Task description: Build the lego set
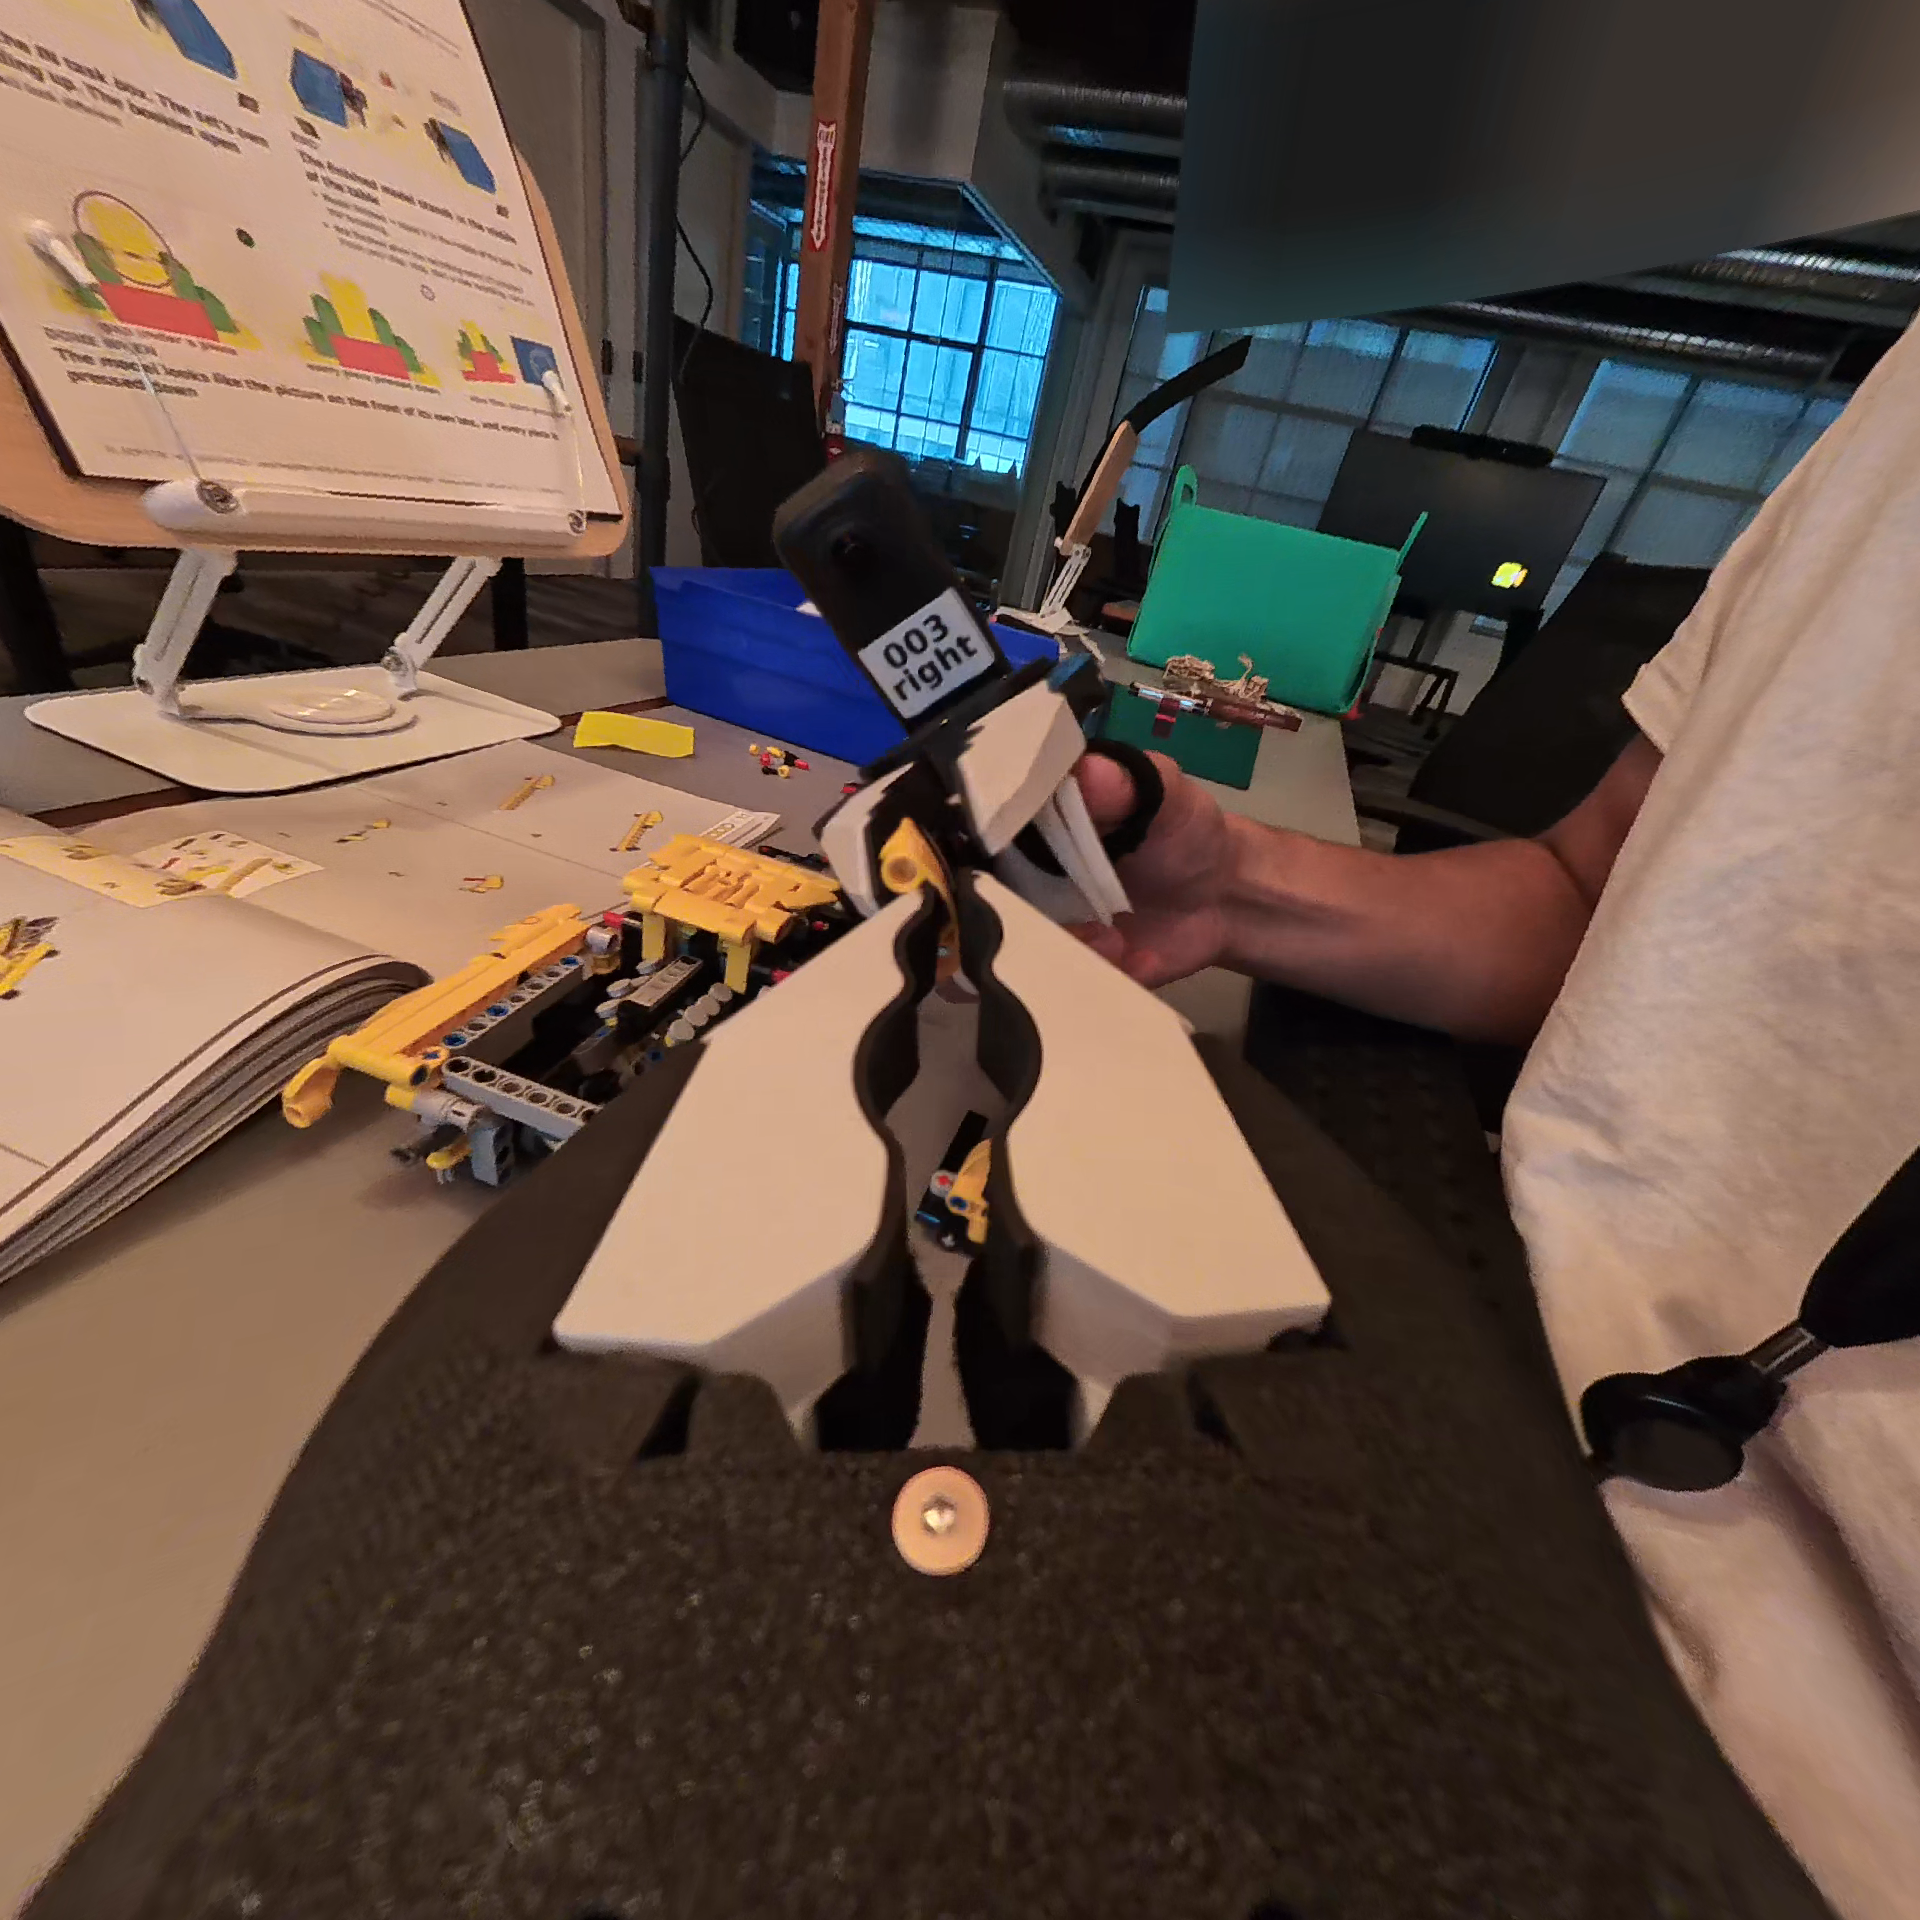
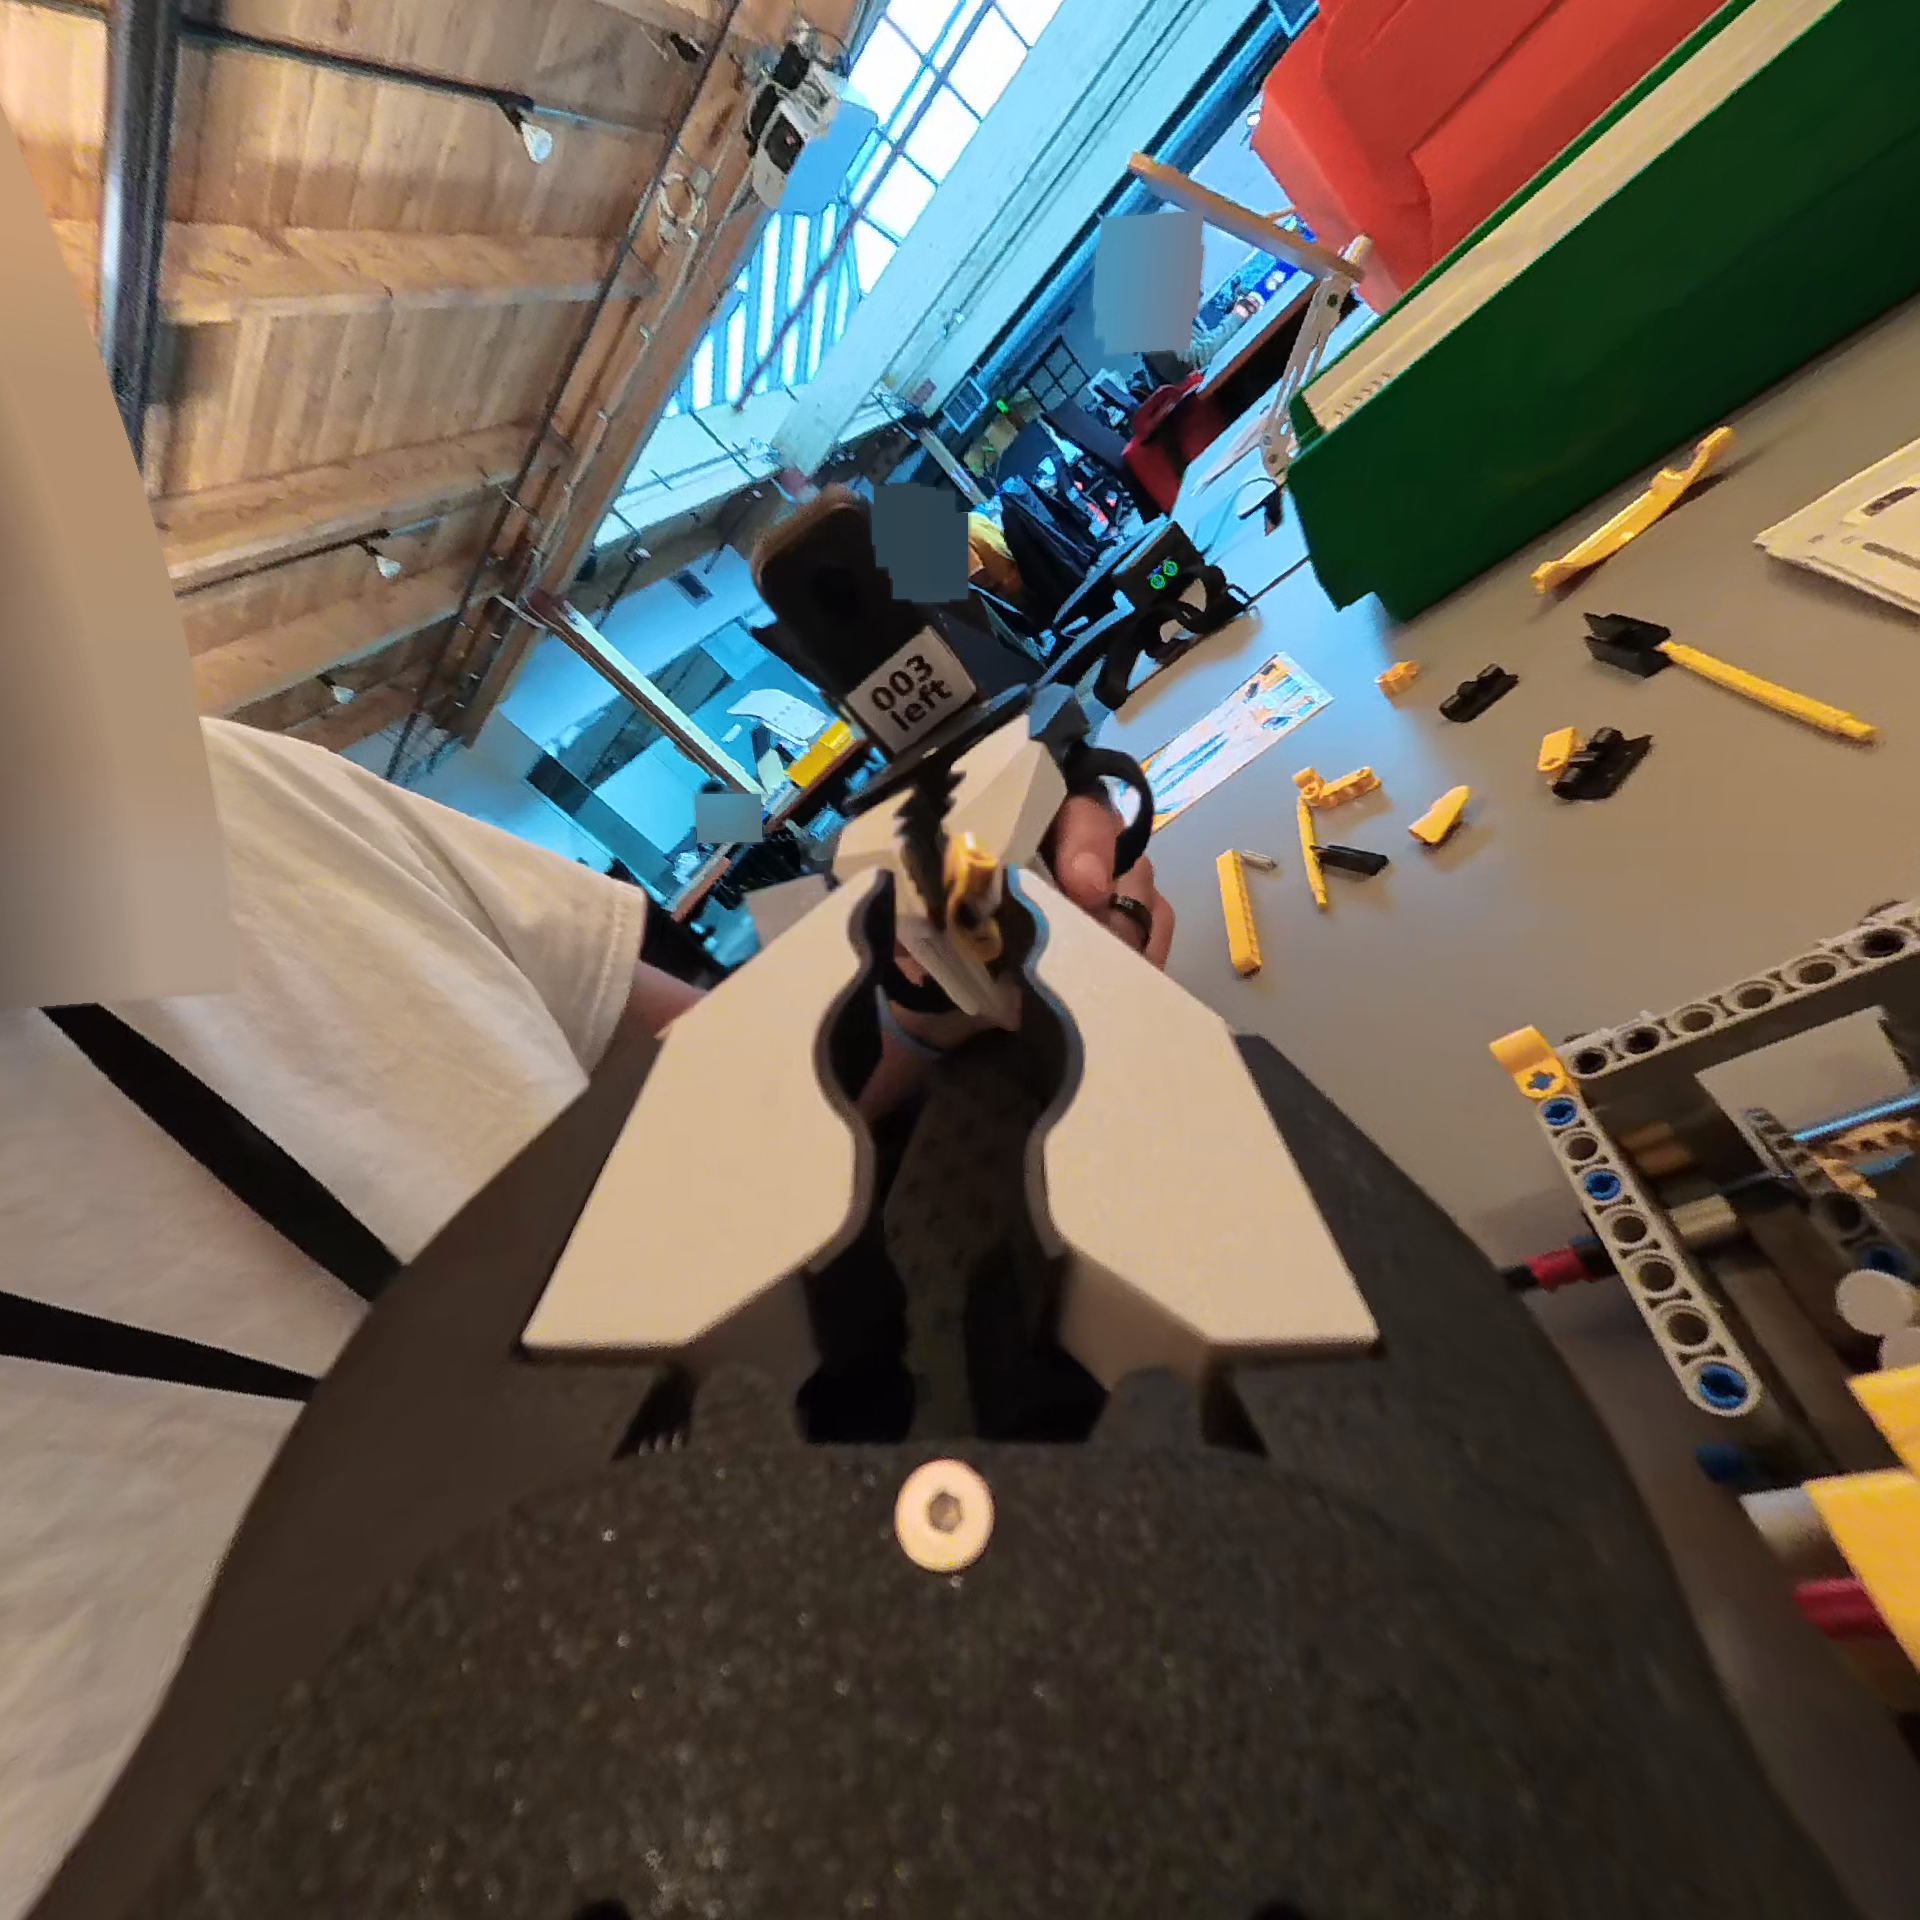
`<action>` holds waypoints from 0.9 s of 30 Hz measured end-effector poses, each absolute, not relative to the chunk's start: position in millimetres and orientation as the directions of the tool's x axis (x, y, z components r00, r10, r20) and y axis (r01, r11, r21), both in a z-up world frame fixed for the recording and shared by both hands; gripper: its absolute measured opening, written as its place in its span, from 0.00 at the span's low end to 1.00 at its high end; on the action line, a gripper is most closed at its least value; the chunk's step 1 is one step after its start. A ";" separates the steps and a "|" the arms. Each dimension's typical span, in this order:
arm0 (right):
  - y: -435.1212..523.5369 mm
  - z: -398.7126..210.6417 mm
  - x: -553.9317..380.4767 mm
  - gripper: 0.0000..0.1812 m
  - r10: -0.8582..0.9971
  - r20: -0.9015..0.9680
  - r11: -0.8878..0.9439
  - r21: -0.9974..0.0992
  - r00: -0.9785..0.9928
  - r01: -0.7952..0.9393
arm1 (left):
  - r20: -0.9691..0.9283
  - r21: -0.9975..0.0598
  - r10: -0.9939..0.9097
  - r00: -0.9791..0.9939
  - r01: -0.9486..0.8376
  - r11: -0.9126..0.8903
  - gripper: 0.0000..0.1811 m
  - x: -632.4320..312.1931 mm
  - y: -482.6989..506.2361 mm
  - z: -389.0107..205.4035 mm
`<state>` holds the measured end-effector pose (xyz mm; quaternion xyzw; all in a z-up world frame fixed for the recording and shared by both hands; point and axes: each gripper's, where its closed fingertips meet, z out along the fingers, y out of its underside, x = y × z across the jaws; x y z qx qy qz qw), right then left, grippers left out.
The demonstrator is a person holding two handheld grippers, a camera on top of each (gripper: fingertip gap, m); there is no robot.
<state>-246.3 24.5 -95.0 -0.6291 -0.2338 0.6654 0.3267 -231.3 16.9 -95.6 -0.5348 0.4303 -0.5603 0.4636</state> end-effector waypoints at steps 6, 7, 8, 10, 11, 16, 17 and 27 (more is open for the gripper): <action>26.8 -95.7 -246.0 0.08 0.747 -0.664 -0.653 -0.743 0.038 -0.146 | 0.198 -0.979 -0.980 0.000 0.054 -0.198 0.01 -230.9 16.3 -96.5; 27.4 -95.2 -245.9 0.07 0.743 -0.669 -0.657 -0.738 0.035 -0.155 | 0.198 -0.979 -0.980 -0.003 0.052 -0.198 0.01 -230.6 15.6 -96.6; 27.4 -95.0 -245.9 0.05 0.738 -0.674 -0.662 -0.732 0.029 -0.158 | 0.195 -0.979 -0.981 -0.006 0.054 -0.195 0.01 -230.5 14.9 -96.1; 27.4 -95.6 -246.2 0.04 0.726 -0.687 -0.676 -0.719 0.020 -0.161 | 0.187 -0.981 -0.982 -0.003 0.051 -0.187 0.01 -230.0 14.6 -96.6; 26.8 -96.5 -247.1 0.05 0.720 -0.694 -0.683 -0.713 0.016 -0.158 | 0.180 -0.983 -0.984 0.000 0.047 -0.179 0.01 -229.5 14.5 -97.3; 26.1 -100.8 -249.8 0.04 0.714 -0.700 -0.690 -0.710 0.032 -0.138 | 0.145 -0.989 -0.989 0.015 0.020 -0.145 0.01 -227.0 13.4 -101.3; 25.5 -101.0 -249.3 0.04 0.714 -0.699 -0.690 -0.711 0.030 -0.134 | 0.139 -0.990 -0.990 0.018 0.019 -0.139 0.01 -226.6 13.3 -101.8; 23.2 -92.7 -245.2 0.11 0.737 -0.675 -0.669 -0.729 -0.003 -0.146 | 0.169 -0.982 -0.986 -0.006 0.084 -0.169 0.01 -233.2 13.7 -90.1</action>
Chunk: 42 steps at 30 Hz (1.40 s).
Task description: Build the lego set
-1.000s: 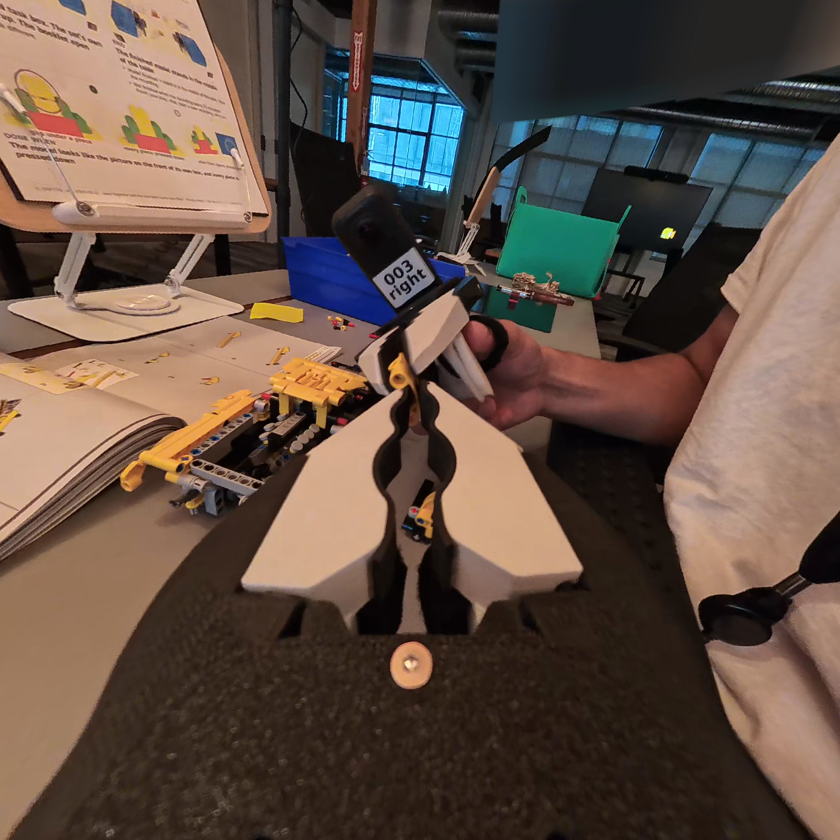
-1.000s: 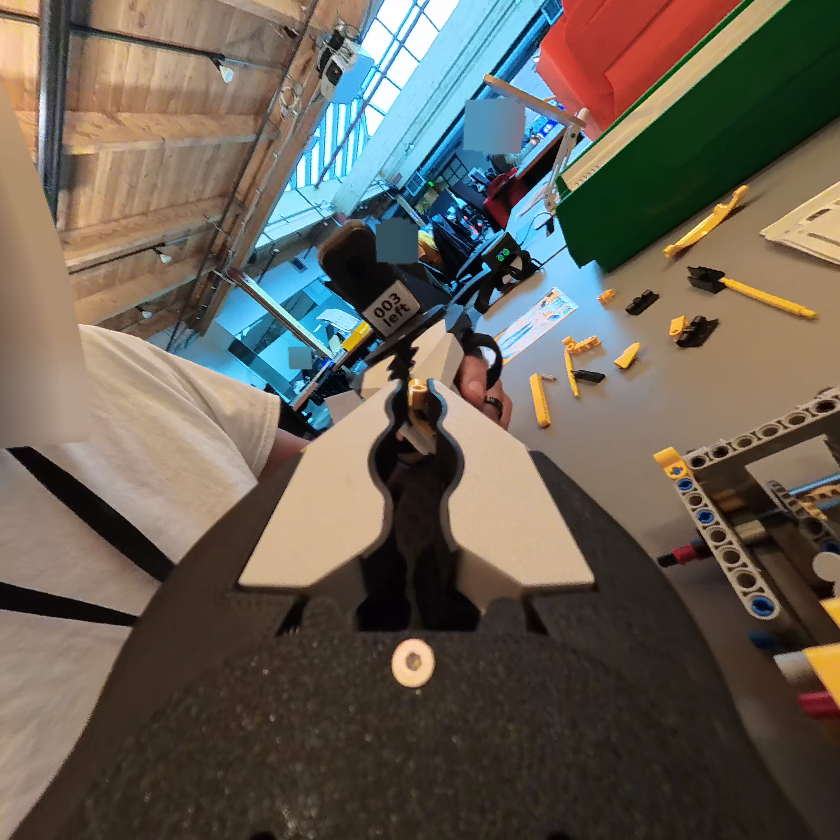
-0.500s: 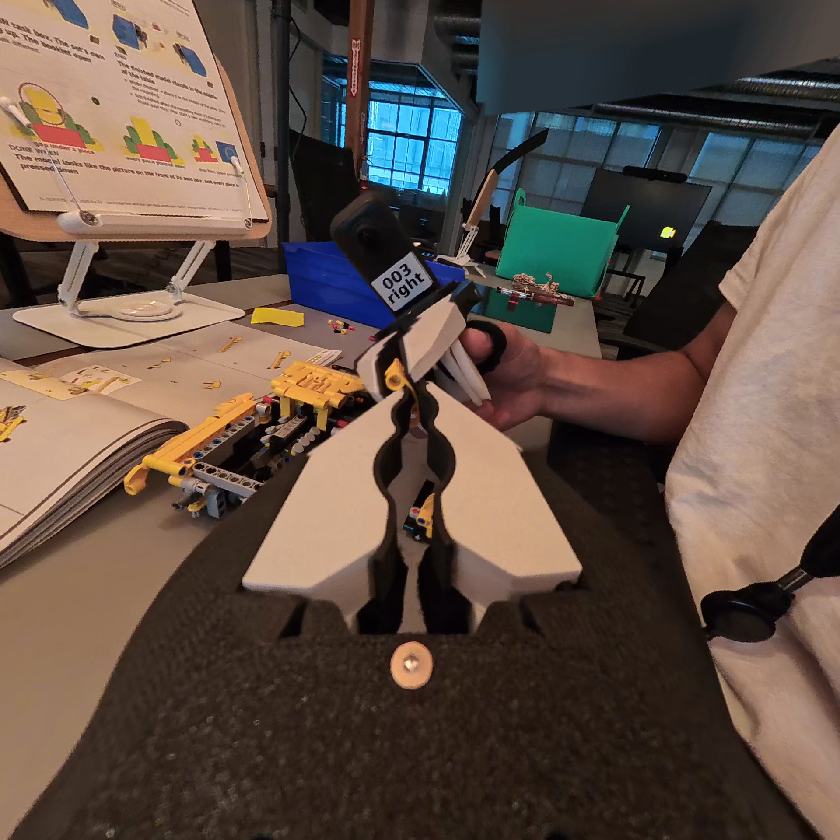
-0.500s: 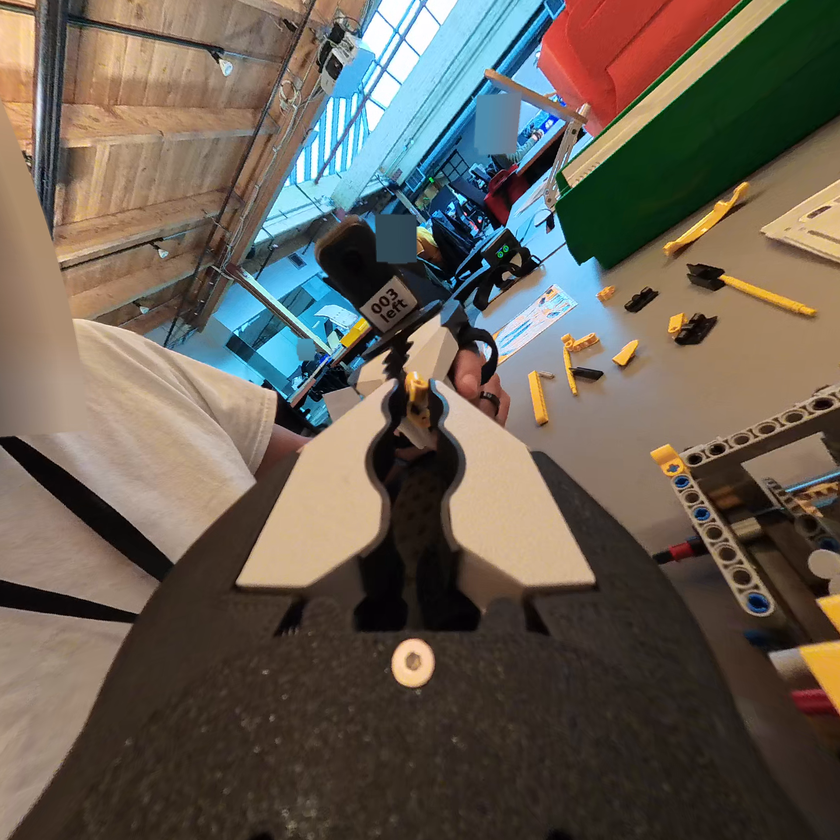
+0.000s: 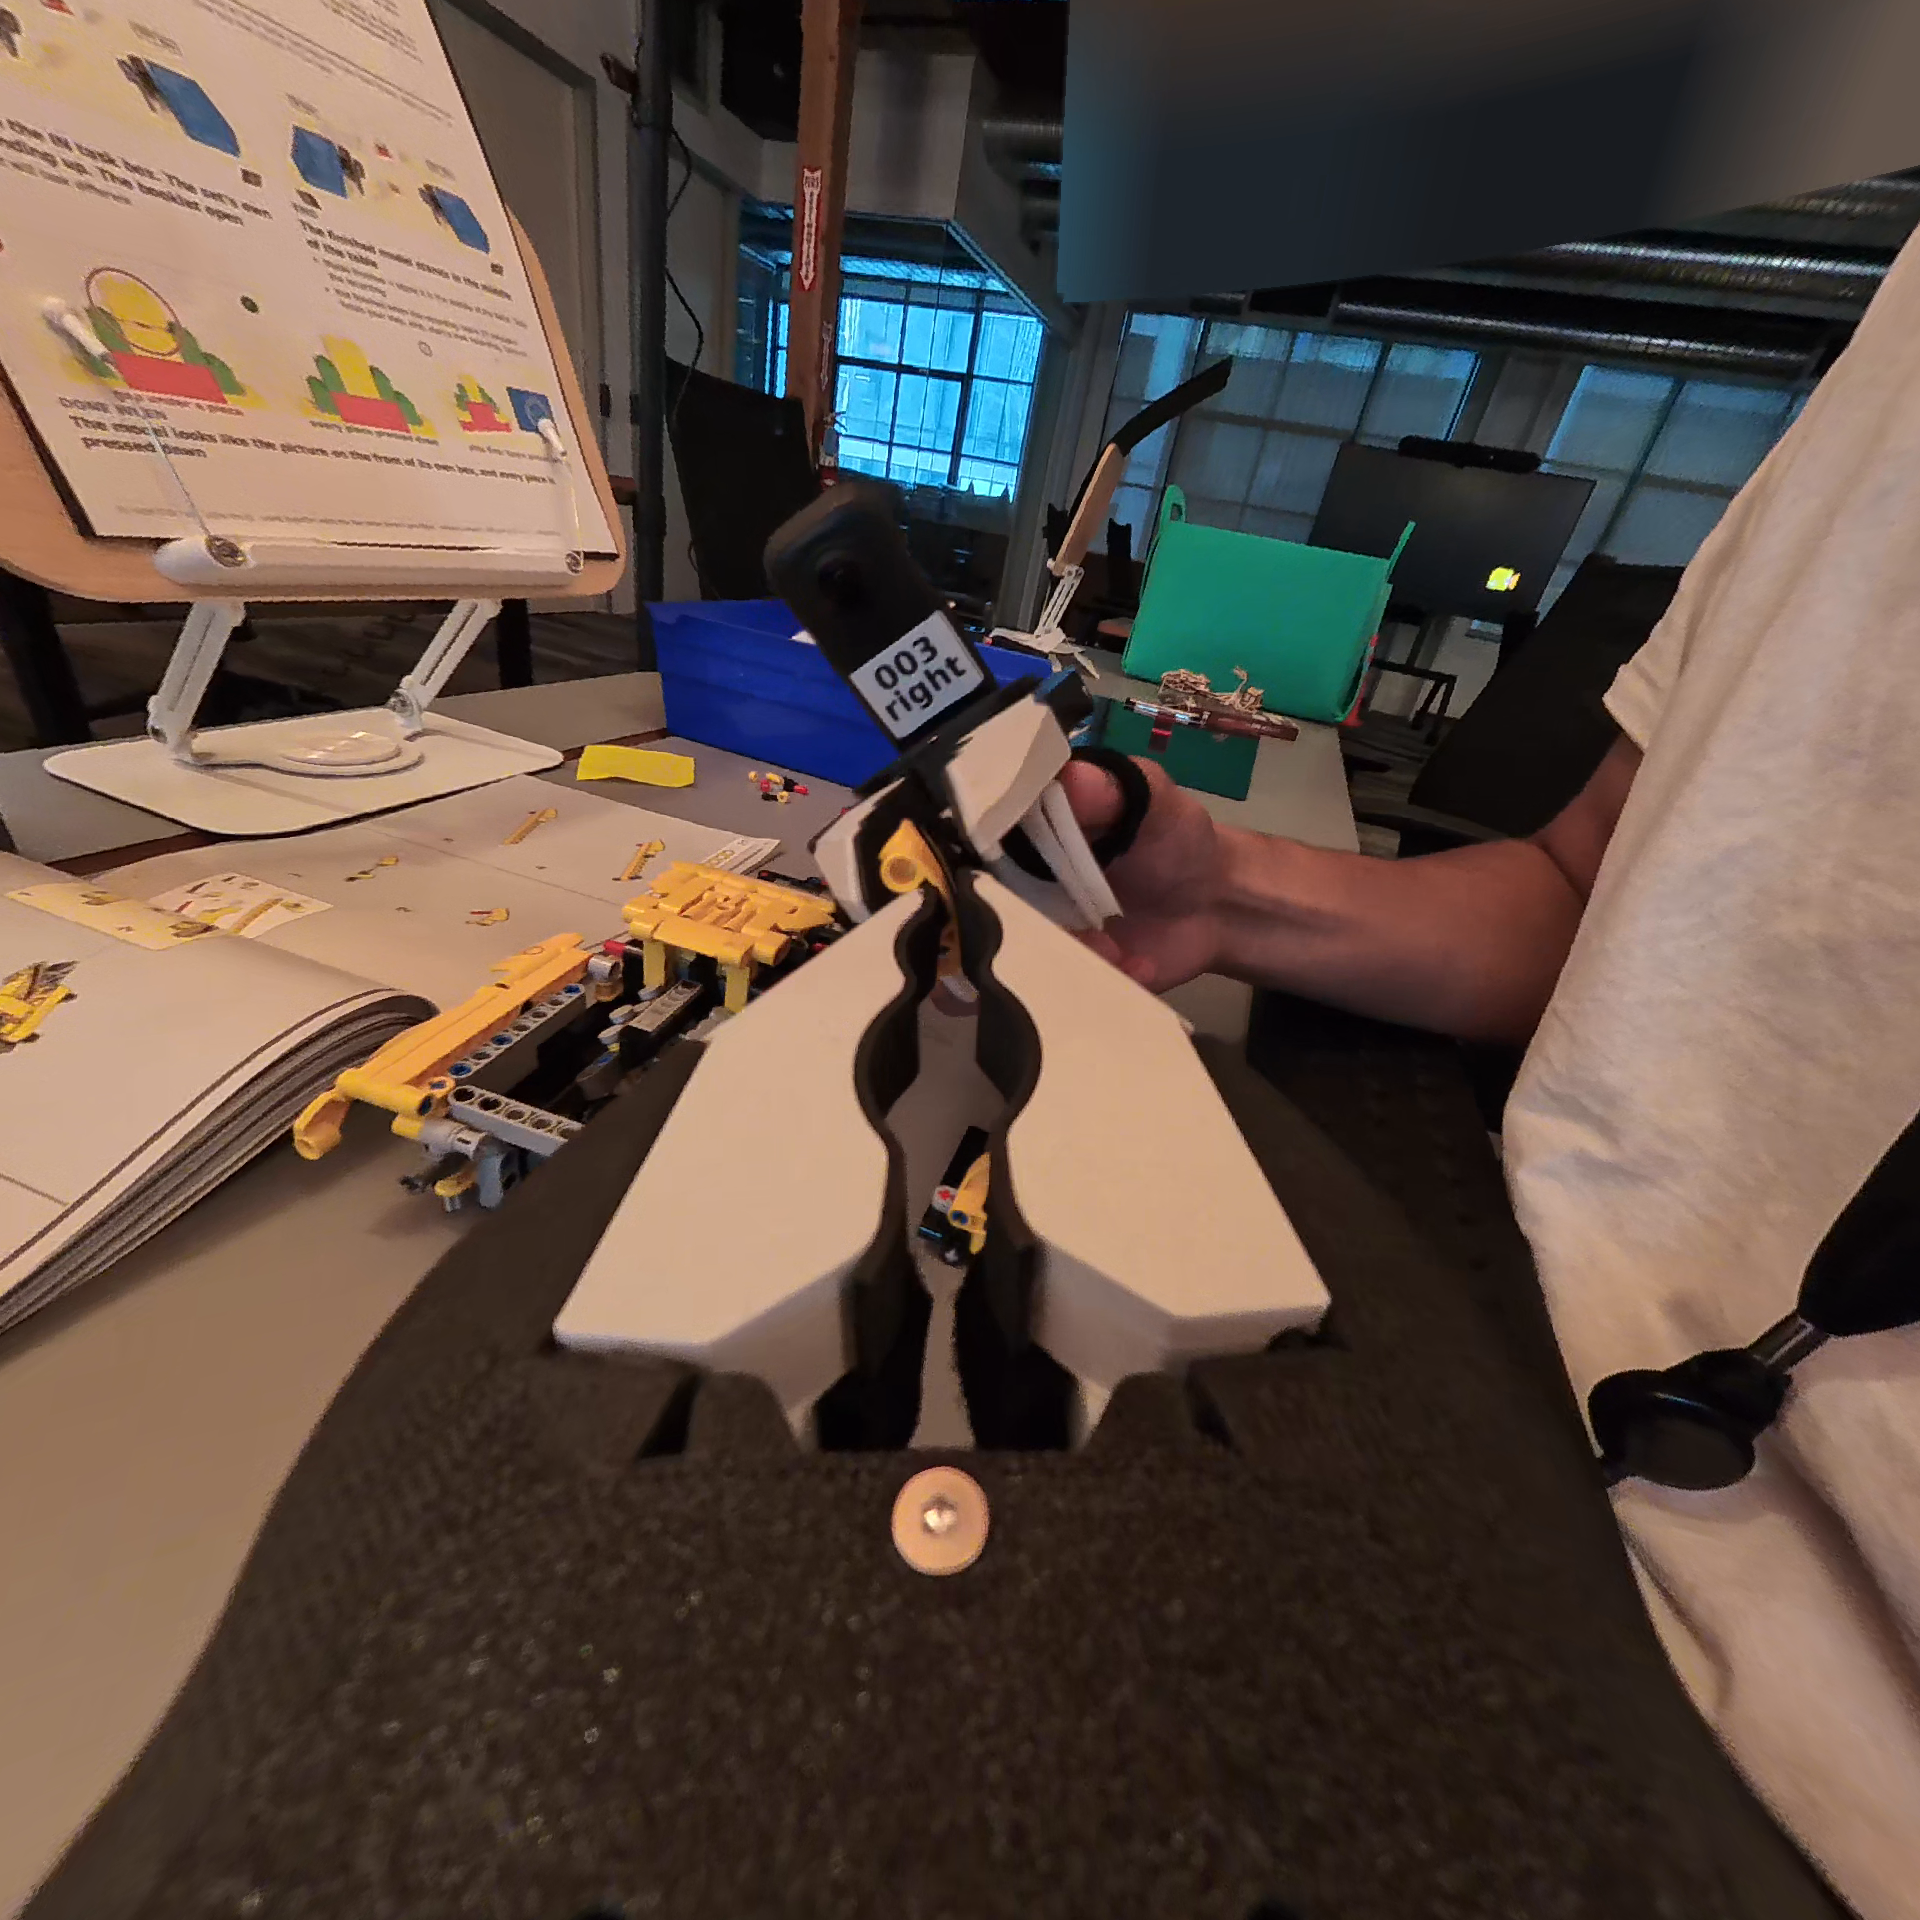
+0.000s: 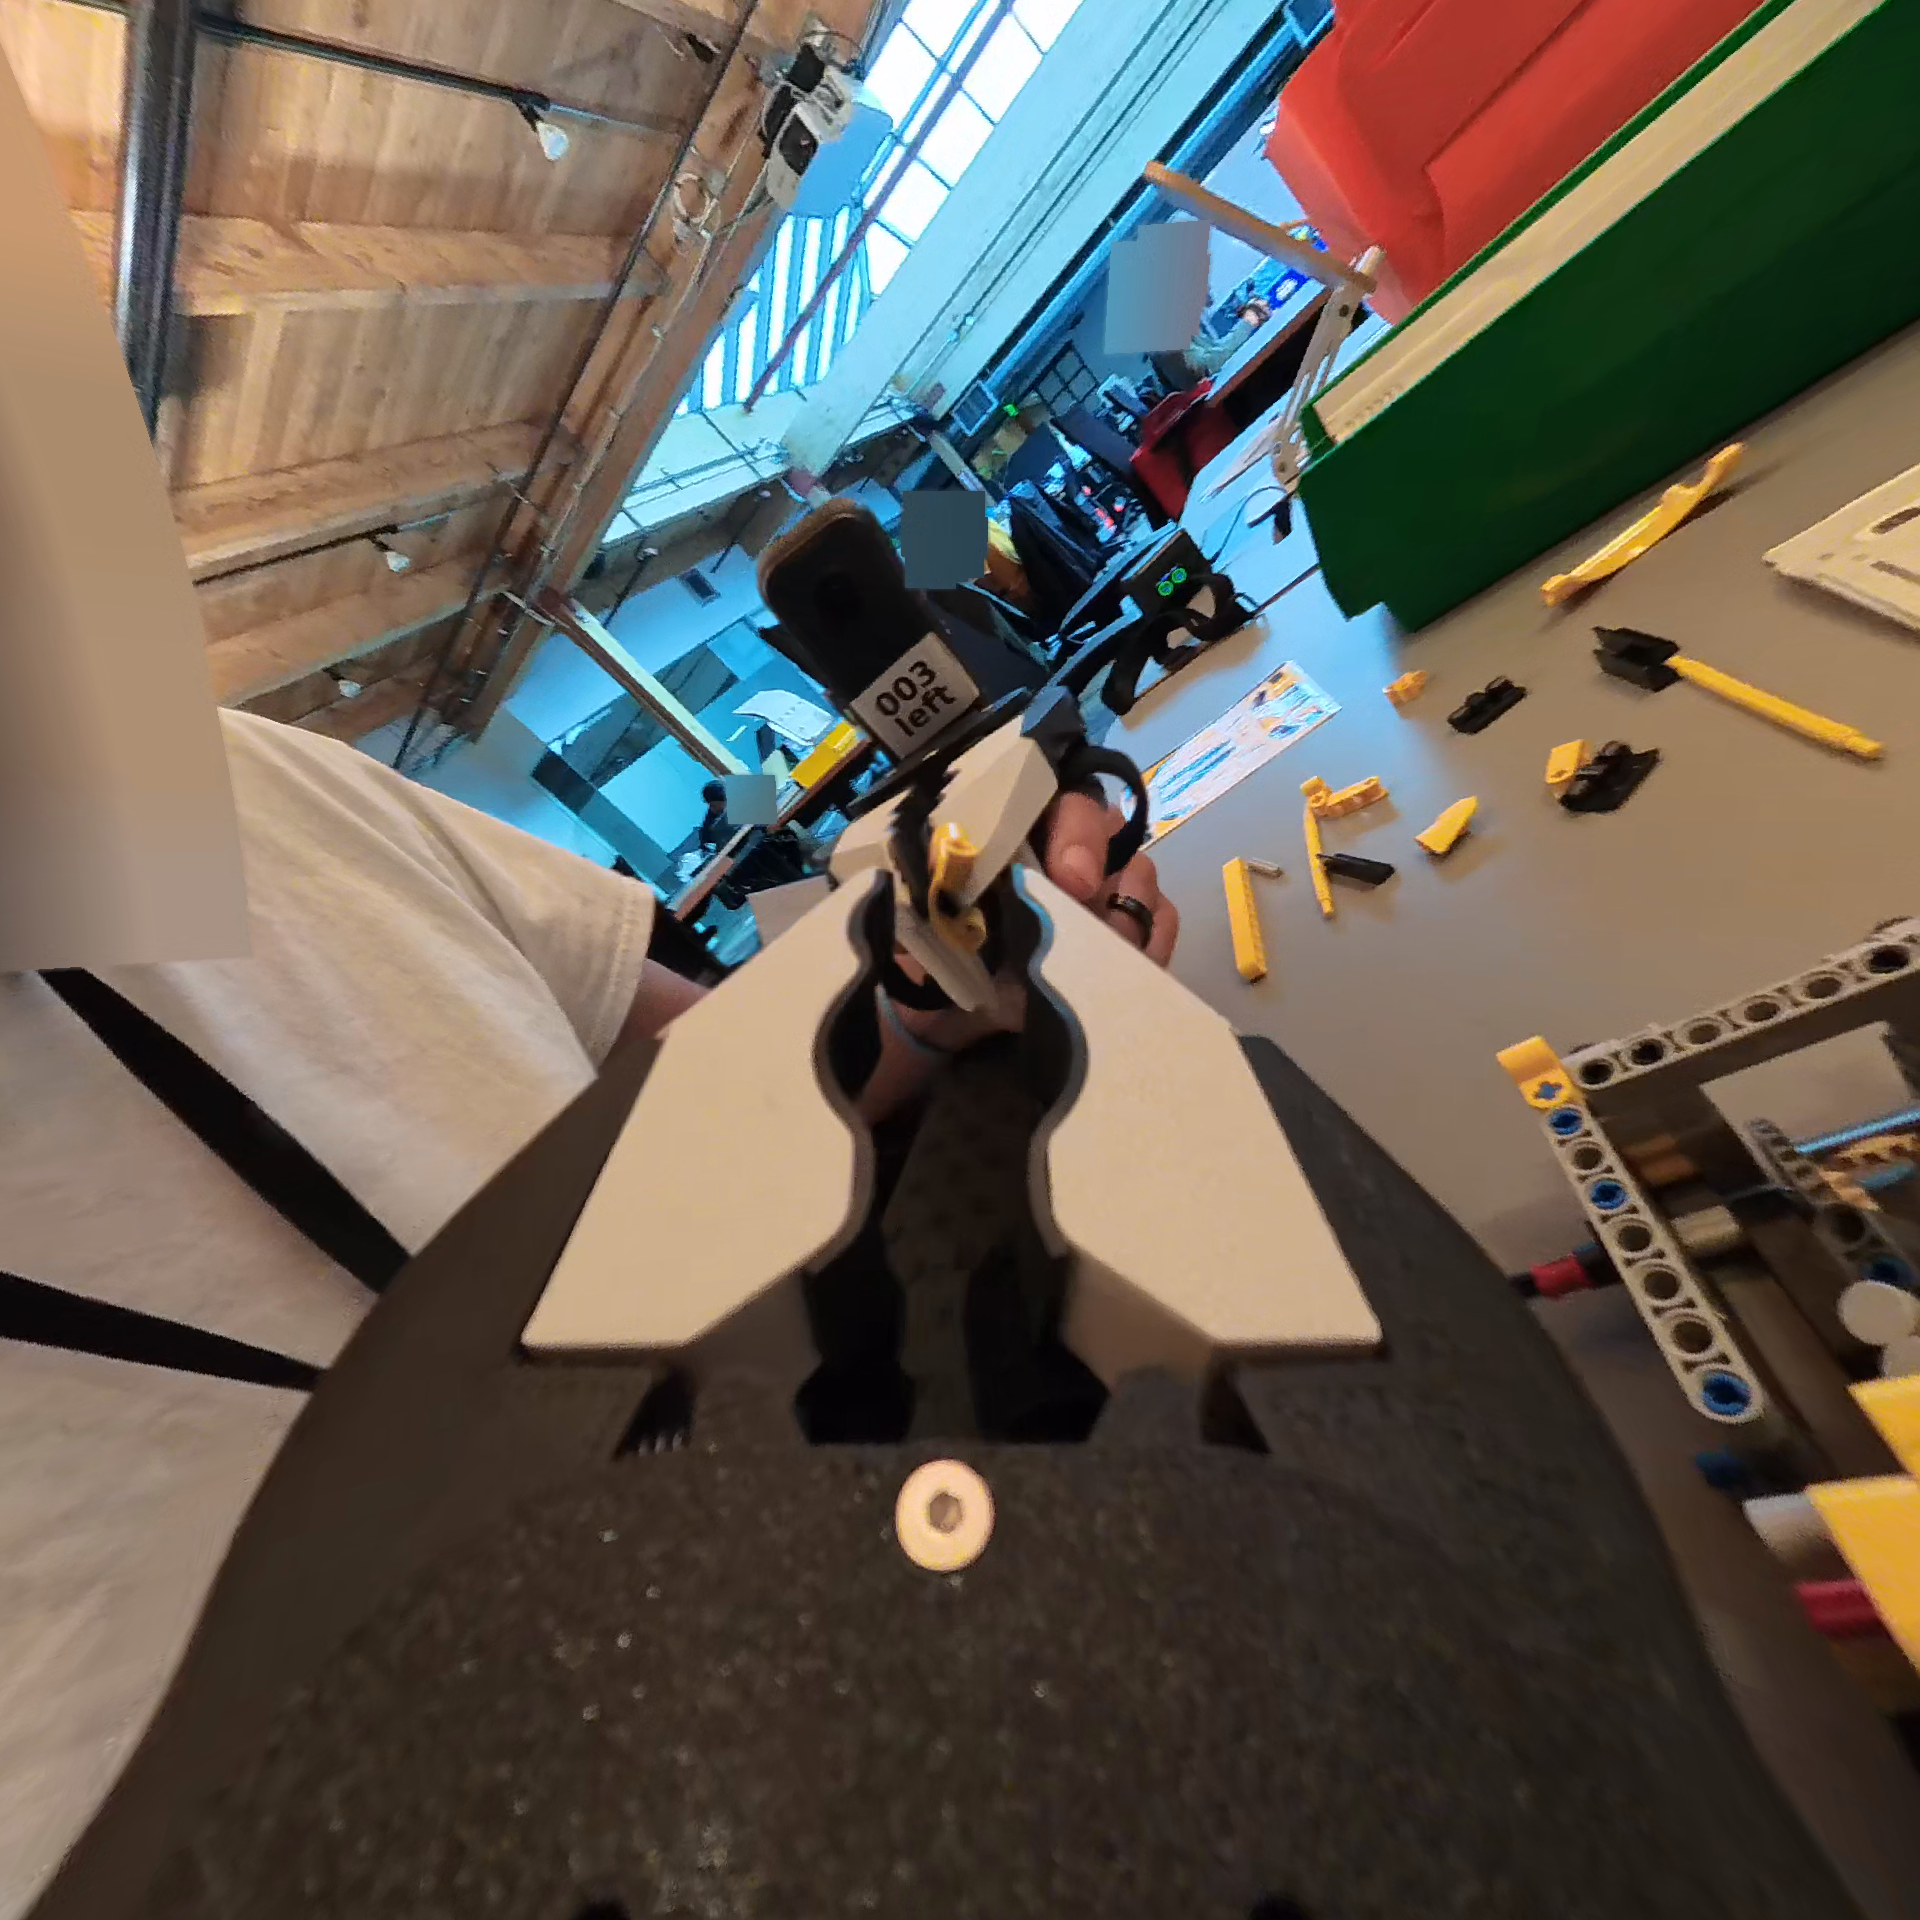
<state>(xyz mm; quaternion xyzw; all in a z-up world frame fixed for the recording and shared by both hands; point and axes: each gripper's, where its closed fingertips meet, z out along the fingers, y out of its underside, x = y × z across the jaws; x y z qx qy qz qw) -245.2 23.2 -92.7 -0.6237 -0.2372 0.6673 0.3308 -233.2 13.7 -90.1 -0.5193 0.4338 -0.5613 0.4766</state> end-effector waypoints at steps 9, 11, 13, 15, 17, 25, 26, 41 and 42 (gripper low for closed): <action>27.5 -90.7 -238.8 0.03 0.720 -0.693 -0.684 -0.709 -0.005 -0.170 | 0.162 -0.984 -0.987 -0.005 0.068 -0.162 0.01 -231.8 12.5 -92.7; 28.1 -93.4 -237.9 0.03 0.723 -0.691 -0.681 -0.717 0.020 -0.152 | 0.161 -0.985 -0.987 0.001 0.059 -0.161 0.01 -231.2 13.0 -94.6; 28.5 -94.9 -236.6 0.02 0.745 -0.665 -0.655 -0.744 0.056 -0.134 | 0.152 -0.987 -0.988 0.010 0.053 -0.151 0.01 -230.2 13.3 -95.6; 28.7 -94.1 -237.0 0.02 0.726 -0.686 -0.676 -0.723 0.038 -0.143 | 0.167 -0.984 -0.986 0.000 0.059 -0.166 0.01 -230.8 13.3 -94.7; 30.1 -93.3 -237.7 0.02 0.686 -0.728 -0.718 -0.676 -0.002 -0.166 | 0.186 -0.980 -0.982 -0.005 0.070 -0.186 0.01 -231.9 14.8 -93.3; 26.6 -92.2 -238.8 0.00 0.649 -0.758 -0.757 -0.633 -0.064 -0.163 | 0.214 -0.973 -0.977 -0.013 0.091 -0.214 0.01 -234.3 16.8 -90.8; 28.4 -93.7 -237.9 0.00 0.633 -0.772 -0.769 -0.617 -0.064 -0.169 | 0.208 -0.975 -0.978 -0.002 0.083 -0.207 0.03 -233.6 17.9 -92.3; 22.9 -114.8 -227.1 0.00 0.558 -0.830 -0.830 -0.558 0.011 -0.015 | -0.211 -0.974 -0.951 0.225 -0.134 0.184 0.19 -220.7 23.6 -118.1; 19.1 -111.4 -227.3 0.00 0.553 -0.833 -0.833 -0.553 -0.015 -0.004 | -0.206 -0.974 -0.954 0.216 -0.140 0.178 0.19 -220.0 22.6 -119.6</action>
